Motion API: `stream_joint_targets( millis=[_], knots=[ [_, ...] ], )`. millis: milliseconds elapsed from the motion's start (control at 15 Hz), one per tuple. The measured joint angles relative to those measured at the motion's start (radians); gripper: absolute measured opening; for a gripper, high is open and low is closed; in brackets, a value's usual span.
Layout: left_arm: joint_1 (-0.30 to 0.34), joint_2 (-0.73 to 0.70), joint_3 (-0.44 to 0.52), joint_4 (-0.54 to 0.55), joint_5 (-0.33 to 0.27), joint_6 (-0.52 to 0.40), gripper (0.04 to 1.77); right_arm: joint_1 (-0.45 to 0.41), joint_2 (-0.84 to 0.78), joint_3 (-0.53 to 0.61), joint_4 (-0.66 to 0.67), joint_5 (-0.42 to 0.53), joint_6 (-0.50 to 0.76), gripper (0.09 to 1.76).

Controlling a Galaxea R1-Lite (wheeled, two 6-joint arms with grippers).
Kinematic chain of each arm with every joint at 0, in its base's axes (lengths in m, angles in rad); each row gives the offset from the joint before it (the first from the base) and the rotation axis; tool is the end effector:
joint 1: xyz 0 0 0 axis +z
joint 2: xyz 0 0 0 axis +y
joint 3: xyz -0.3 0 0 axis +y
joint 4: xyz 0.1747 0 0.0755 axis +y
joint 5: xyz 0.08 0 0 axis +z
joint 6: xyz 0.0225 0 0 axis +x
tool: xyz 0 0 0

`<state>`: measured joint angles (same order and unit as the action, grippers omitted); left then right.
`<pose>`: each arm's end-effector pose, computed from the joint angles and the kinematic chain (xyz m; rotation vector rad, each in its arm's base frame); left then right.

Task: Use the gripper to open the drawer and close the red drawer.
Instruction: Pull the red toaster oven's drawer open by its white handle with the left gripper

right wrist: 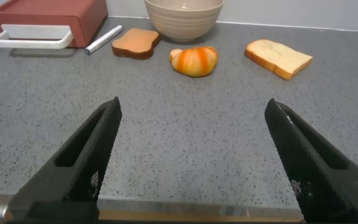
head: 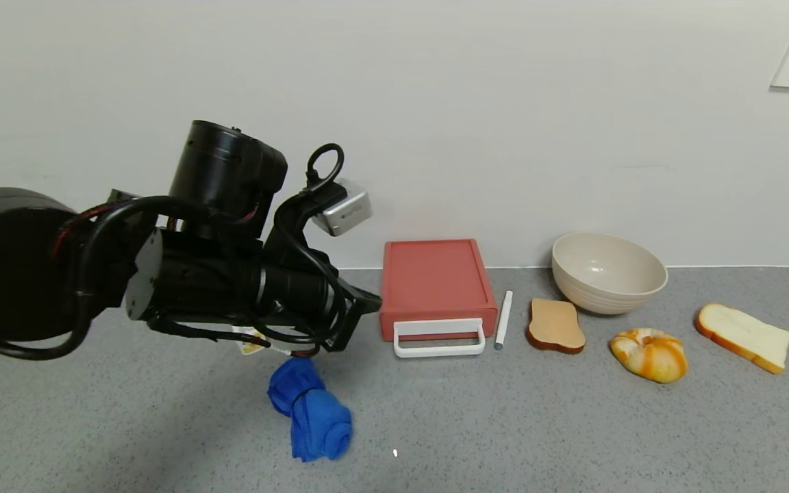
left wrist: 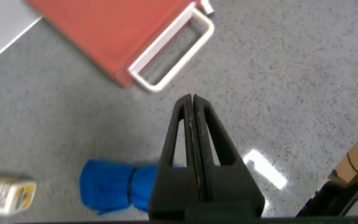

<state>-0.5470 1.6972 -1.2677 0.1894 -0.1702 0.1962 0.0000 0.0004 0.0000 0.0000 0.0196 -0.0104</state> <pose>0.2639 -0.1652 0.2342 0.3001 0.5518 -0.7539 -0.0228 0.0004 0.0755 -0.0104 0.0003 0.0196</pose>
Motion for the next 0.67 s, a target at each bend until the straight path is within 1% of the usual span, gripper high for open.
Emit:
stream_joint_targets(
  millis=[67, 267, 667],
  knots=[
    [-0.003, 0.027, -0.019, 0.000, -0.021, 0.015, 0.11, 0.000, 0.000, 0.000, 0.000, 0.000, 0.000, 1.70],
    [-0.011, 0.121, -0.079, 0.000, -0.041, 0.086, 0.11, 0.000, 0.000, 0.000, 0.000, 0.000, 0.000, 1.70],
    [-0.061, 0.315, -0.221, -0.003, -0.058, 0.103, 0.11, 0.000, 0.000, 0.000, 0.000, 0.000, 0.000, 1.70]
  ],
)
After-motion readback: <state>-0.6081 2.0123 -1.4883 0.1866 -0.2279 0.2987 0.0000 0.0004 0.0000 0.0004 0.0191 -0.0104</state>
